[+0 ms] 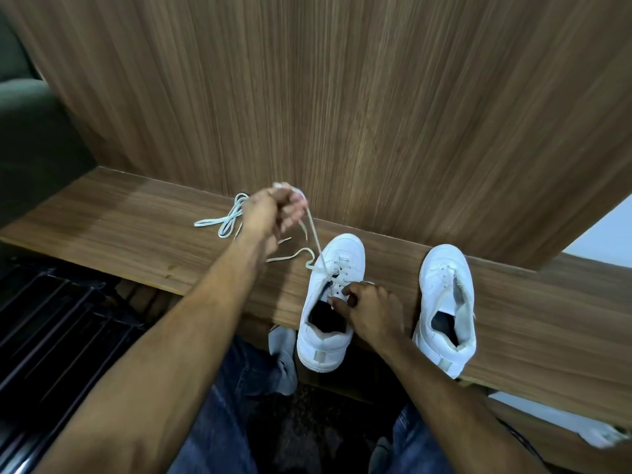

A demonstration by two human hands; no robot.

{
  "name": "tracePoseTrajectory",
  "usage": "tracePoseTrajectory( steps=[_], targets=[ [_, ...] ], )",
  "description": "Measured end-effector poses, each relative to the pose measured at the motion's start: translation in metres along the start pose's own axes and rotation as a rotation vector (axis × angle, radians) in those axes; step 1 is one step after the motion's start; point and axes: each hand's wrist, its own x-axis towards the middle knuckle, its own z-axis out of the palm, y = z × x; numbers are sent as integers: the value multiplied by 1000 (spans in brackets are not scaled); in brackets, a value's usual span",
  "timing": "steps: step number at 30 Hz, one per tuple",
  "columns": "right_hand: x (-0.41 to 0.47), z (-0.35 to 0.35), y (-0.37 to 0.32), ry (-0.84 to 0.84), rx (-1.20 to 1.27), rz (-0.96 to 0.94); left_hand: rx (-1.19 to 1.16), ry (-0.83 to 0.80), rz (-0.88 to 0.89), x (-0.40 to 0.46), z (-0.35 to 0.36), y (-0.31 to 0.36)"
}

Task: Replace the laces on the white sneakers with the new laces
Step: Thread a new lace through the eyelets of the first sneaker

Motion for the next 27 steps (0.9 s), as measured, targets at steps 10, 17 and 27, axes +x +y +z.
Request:
tracePoseTrajectory(
  steps=[10,17,27],
  targets=[
    [-2,-4,-2,-23,14,49,611,-76,-324,-13,-22,-72],
    [-1,-8,-3,-38,47,64,761,-122,-223,-18,-22,-105],
    [-3,-10,-5,-47,58,80,1200,-333,-21,-7,-25,-89]
  ],
)
